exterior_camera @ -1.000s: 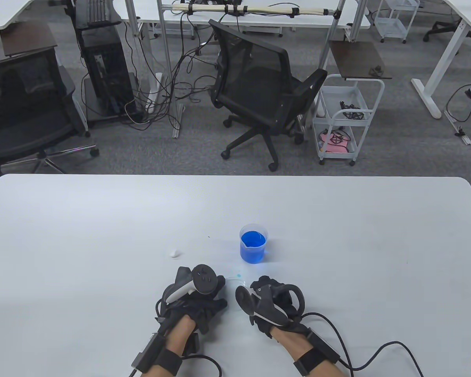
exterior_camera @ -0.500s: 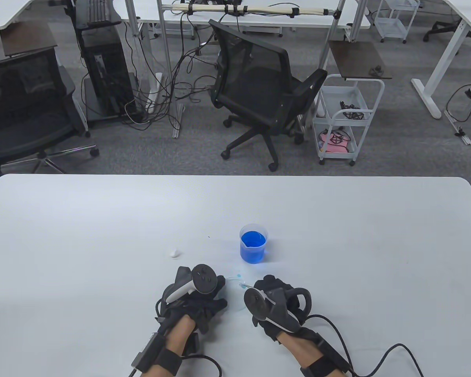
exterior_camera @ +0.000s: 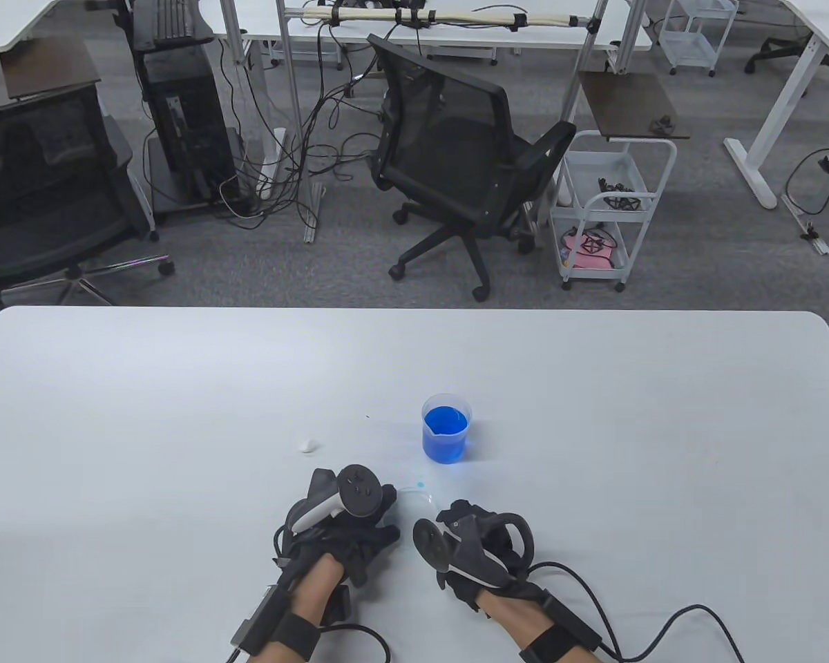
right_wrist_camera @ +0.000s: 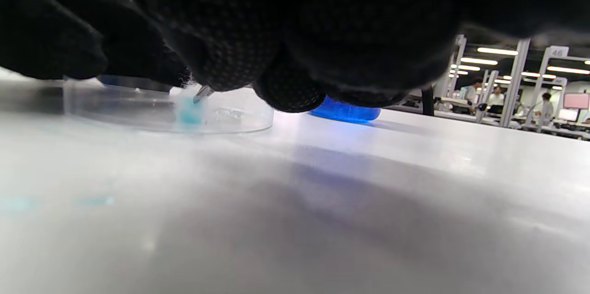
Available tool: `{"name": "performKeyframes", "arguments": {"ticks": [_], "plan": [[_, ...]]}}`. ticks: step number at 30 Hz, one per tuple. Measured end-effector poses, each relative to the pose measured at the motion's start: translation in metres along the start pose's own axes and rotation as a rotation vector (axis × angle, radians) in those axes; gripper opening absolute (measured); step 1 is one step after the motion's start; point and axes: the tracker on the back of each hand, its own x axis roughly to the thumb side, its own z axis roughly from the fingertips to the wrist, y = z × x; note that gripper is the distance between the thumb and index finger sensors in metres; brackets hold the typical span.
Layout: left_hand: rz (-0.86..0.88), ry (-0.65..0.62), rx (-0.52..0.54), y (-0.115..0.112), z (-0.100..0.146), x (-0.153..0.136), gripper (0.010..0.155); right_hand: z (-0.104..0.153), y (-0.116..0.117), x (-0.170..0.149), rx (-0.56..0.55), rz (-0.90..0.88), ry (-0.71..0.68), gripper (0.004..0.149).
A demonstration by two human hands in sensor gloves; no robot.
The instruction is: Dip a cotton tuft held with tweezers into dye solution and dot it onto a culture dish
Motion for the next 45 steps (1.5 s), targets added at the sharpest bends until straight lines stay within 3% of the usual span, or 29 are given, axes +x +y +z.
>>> {"name": "performKeyframes", "arguments": {"ticks": [9, 14, 22, 30, 37, 45], "plan": [[-0.001, 0.001, 0.000, 0.000, 0.000, 0.000, 0.069, -0.001, -0.035, -0.052, -0.105, -0.086, 0.172, 0.041], [0.000, 0.002, 0.000, 0.000, 0.000, 0.000, 0.069, -0.002, -0.019, -0.068, -0.042, -0.068, 0.198, 0.041], [-0.001, 0.003, 0.001, 0.000, 0.000, 0.000, 0.069, -0.006, 0.011, -0.052, 0.088, 0.024, 0.153, 0.040], [-0.001, 0.003, 0.001, 0.000, 0.000, 0.000, 0.069, -0.005, 0.003, -0.059, 0.106, -0.019, 0.182, 0.045], [0.000, 0.003, 0.002, 0.000, 0.000, 0.000, 0.069, -0.003, -0.018, -0.081, 0.014, -0.145, 0.263, 0.049], [0.005, 0.002, 0.000, 0.000, 0.000, -0.001, 0.069, -0.011, 0.000, -0.090, 0.102, -0.147, 0.347, 0.049]]}}
